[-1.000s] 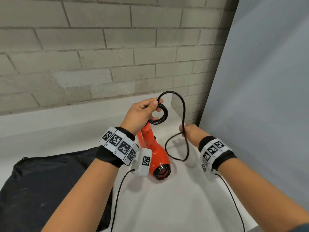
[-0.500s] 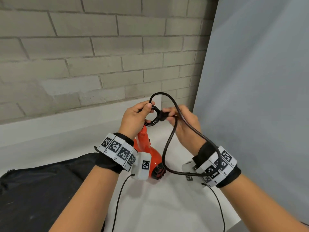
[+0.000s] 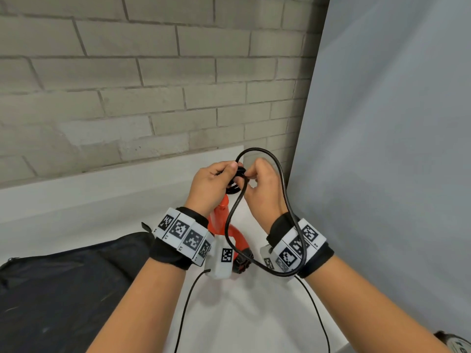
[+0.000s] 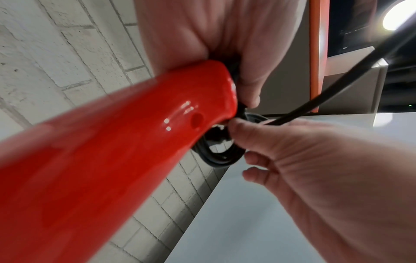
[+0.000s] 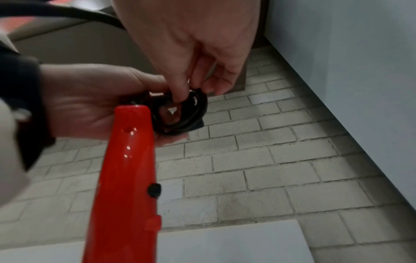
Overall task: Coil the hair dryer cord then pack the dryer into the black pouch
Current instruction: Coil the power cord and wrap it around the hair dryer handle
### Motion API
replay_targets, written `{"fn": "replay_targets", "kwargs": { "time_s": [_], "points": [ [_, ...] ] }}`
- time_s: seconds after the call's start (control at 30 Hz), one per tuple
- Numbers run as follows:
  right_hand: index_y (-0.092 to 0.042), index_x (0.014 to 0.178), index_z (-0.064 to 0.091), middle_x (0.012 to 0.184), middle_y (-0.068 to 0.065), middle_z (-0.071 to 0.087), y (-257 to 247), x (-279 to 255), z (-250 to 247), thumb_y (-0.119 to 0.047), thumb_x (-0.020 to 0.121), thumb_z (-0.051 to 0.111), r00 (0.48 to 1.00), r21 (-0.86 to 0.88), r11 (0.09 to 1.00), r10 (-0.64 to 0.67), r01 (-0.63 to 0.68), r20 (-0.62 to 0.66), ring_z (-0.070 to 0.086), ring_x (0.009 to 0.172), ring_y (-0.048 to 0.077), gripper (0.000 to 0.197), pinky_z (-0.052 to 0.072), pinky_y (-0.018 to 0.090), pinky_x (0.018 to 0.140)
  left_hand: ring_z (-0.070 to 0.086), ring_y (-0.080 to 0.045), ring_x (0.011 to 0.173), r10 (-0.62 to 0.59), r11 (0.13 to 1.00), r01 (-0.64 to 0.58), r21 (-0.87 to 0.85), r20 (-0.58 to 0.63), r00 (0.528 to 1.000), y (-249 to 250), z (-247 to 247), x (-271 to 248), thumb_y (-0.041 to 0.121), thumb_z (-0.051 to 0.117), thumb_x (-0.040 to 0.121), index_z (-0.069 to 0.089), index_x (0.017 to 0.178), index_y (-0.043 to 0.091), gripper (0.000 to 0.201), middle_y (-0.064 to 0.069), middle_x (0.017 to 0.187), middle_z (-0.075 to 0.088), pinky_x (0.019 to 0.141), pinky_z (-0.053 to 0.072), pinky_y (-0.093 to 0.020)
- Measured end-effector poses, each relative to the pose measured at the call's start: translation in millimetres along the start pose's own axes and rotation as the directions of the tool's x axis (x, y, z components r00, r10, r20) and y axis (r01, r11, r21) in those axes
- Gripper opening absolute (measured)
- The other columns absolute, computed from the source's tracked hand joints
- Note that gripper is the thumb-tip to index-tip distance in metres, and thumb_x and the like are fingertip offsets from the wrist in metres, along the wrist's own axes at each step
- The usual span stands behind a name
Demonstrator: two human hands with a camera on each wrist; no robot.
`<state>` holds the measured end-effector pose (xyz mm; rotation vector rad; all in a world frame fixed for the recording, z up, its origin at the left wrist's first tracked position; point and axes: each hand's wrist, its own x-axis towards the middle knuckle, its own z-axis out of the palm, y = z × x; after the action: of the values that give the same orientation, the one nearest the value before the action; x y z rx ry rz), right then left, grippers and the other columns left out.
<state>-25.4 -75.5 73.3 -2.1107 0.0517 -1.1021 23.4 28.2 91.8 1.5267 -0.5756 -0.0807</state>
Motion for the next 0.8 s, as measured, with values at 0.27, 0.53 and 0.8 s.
{"fn": "replay_targets", "kwargs": {
  "time_s": [0.27,0.53,0.8],
  "points": [
    [-0.010,0.121,0.036,0.083,0.009,0.066,12,20,6,0.004,0.083,0.039,0.946,0.061,0.996,0.042,-0.065,0.320,0.063,0.071,0.019,0.040,0.053,0.036,0.066,0.057,0.006,0.061,0.034,0.999,-0.035,0.009,0.046,0.998,1,2,2,0.018,0.046,0.093,0.065,0.105,0.010,0.024,0.012,0.068,0.066,0.064,0.046,-0.010],
    [-0.003,0.102,0.056,0.083,0.012,0.057,75,-8,-20,-0.016,0.097,0.038,0.818,-0.253,0.943,0.316,-0.215,0.481,0.050,0.070,0.020,0.023,0.041,0.028,0.066,0.039,-0.002,0.036,0.005,0.999,-0.004,-0.047,0.023,1.000,-7,-13,13,0.022,0.042,0.095,0.063,0.101,0.012,0.025,0.000,0.075,0.058,0.058,0.039,-0.025],
    [-0.018,0.136,0.040,0.134,0.012,0.049,79,-19,-30,-0.023,0.093,0.047,0.404,-0.654,0.754,0.617,-0.058,0.675,0.051,0.117,0.024,0.044,0.040,0.029,0.095,0.033,-0.002,0.038,0.010,0.994,-0.003,-0.105,0.062,0.998,-8,-18,14,0.021,0.042,0.094,0.059,0.111,0.024,0.024,-0.002,0.075,0.055,0.050,0.037,-0.016]
  ]
}}
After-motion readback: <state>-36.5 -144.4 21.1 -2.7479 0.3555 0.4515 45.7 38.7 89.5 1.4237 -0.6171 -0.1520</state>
